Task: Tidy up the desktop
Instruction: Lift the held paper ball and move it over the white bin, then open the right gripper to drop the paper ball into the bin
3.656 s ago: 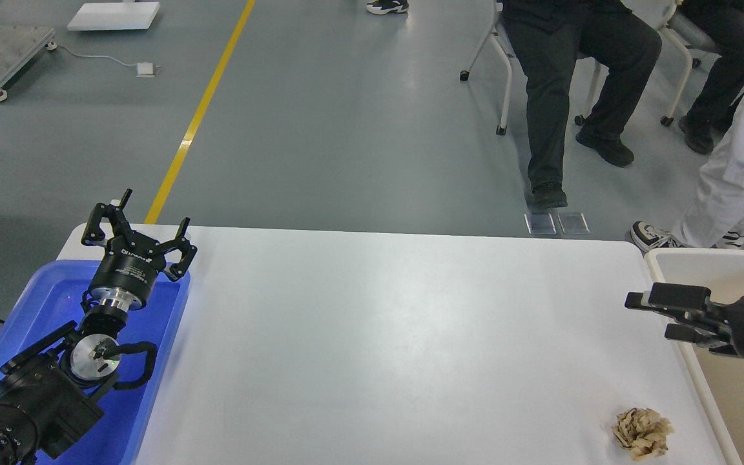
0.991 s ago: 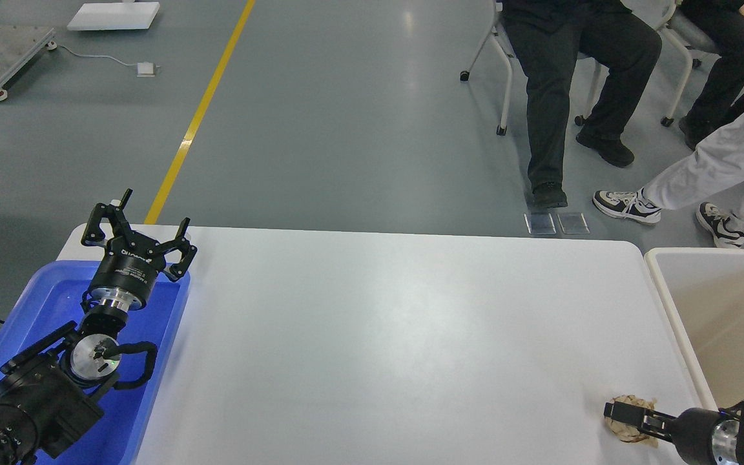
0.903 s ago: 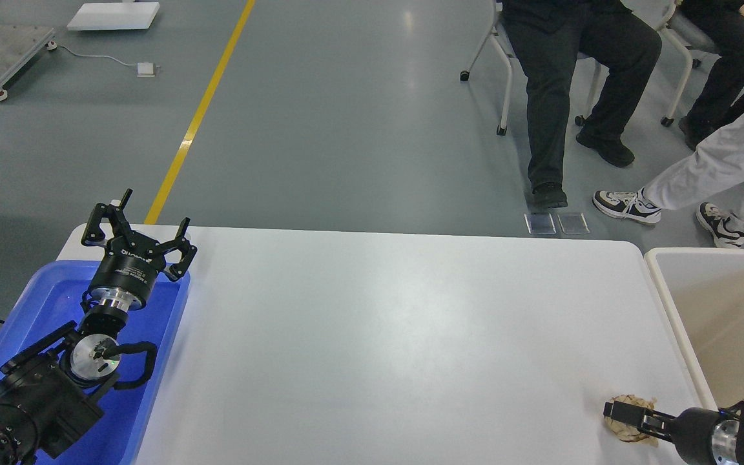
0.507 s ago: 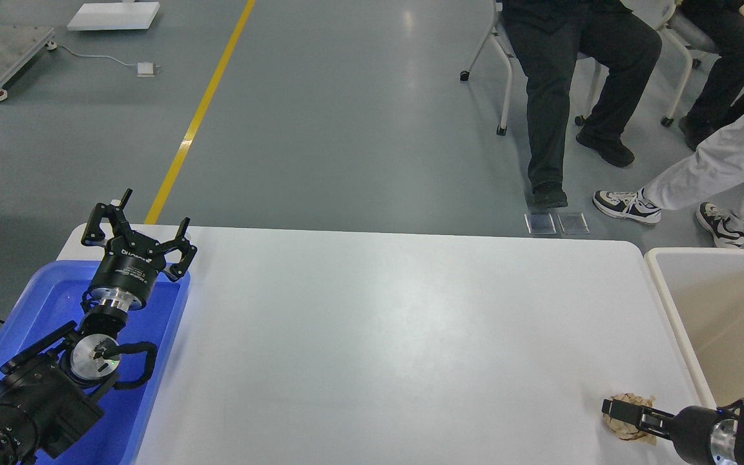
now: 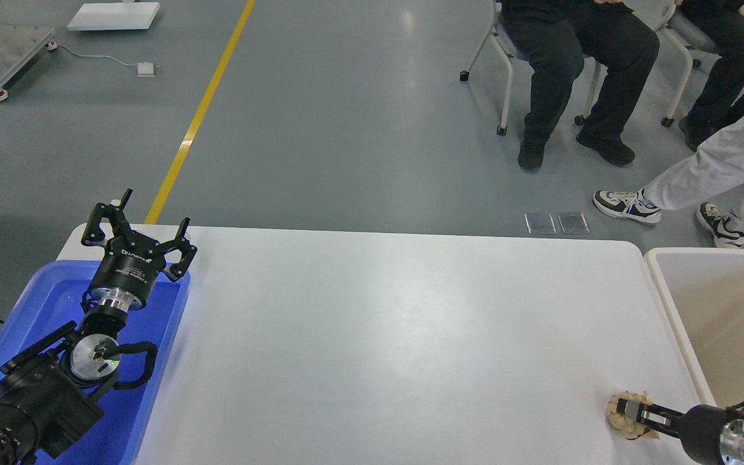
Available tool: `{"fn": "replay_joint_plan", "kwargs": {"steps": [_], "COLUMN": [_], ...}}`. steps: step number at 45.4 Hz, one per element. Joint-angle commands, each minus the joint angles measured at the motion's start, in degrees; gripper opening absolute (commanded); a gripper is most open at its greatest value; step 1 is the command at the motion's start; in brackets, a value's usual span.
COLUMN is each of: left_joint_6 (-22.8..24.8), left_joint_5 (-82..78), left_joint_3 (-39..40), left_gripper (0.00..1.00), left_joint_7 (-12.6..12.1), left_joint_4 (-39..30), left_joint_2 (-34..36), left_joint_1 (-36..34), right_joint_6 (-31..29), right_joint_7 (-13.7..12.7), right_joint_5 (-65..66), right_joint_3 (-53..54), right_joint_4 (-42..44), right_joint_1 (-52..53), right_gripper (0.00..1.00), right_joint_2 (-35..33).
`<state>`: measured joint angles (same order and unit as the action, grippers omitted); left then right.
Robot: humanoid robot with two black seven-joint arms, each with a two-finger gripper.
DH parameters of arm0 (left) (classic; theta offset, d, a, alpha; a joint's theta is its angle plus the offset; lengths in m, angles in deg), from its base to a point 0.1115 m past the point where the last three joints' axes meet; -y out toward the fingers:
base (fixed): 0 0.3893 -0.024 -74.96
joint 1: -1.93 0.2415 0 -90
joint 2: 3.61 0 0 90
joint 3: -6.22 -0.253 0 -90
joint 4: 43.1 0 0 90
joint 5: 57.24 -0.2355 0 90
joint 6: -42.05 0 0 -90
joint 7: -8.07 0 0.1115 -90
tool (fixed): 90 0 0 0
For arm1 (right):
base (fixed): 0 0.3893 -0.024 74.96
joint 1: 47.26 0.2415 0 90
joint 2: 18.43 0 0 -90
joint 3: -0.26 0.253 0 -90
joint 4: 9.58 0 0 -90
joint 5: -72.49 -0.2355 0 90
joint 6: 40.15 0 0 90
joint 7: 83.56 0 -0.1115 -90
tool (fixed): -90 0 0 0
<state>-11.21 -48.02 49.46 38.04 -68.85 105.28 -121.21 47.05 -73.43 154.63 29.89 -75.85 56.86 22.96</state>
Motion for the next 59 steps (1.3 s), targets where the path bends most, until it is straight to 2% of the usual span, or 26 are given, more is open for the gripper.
{"fn": "replay_joint_plan", "kwargs": {"steps": [1, 9, 27, 37, 42, 52, 59], "left_joint_6": [0.0, 0.0, 0.0, 0.0, 0.0, 0.0, 0.0], "left_joint_5": [0.0, 0.0, 0.0, 0.0, 0.0, 0.0, 0.0], "left_joint_3": [0.0, 0.0, 0.0, 0.0, 0.0, 0.0, 0.0], "left_gripper": [1.0, 1.0, 1.0, 1.0, 1.0, 1.0, 1.0], "left_joint_7": [0.0, 0.0, 0.0, 0.0, 0.0, 0.0, 0.0], "left_joint_4": [0.0, 0.0, 0.0, 0.0, 0.0, 0.0, 0.0], "left_joint_2": [0.0, 0.0, 0.0, 0.0, 0.0, 0.0, 0.0], "left_joint_1": [0.0, 0.0, 0.0, 0.0, 0.0, 0.0, 0.0], "right_joint_6": [0.08, -0.97, -6.42, -12.57, -15.04, -14.6, -12.06], "right_joint_7": [3.84, 6.21, 7.44, 7.53, 7.53, 7.44, 7.44], "right_joint_5": [-1.28, -7.95, -13.5, -16.31, -17.54, -15.0, -11.92], "right_joint_3": [-0.1, -0.37, 1.3, 3.85, 6.22, 5.44, 2.54], "right_joint_4": [-0.7, -3.95, -18.19, -19.78, -19.25, -13.55, -2.04], "right_joint_1": [0.64, 3.01, 6.53, 9.87, 11.01, 14.35, 16.28], "right_gripper": [0.0, 0.0, 0.0, 0.0, 0.0, 0.0, 0.0], "right_joint_2": [-3.85, -10.88, -31.71, -38.39, -39.8, -39.37, -32.0]}}
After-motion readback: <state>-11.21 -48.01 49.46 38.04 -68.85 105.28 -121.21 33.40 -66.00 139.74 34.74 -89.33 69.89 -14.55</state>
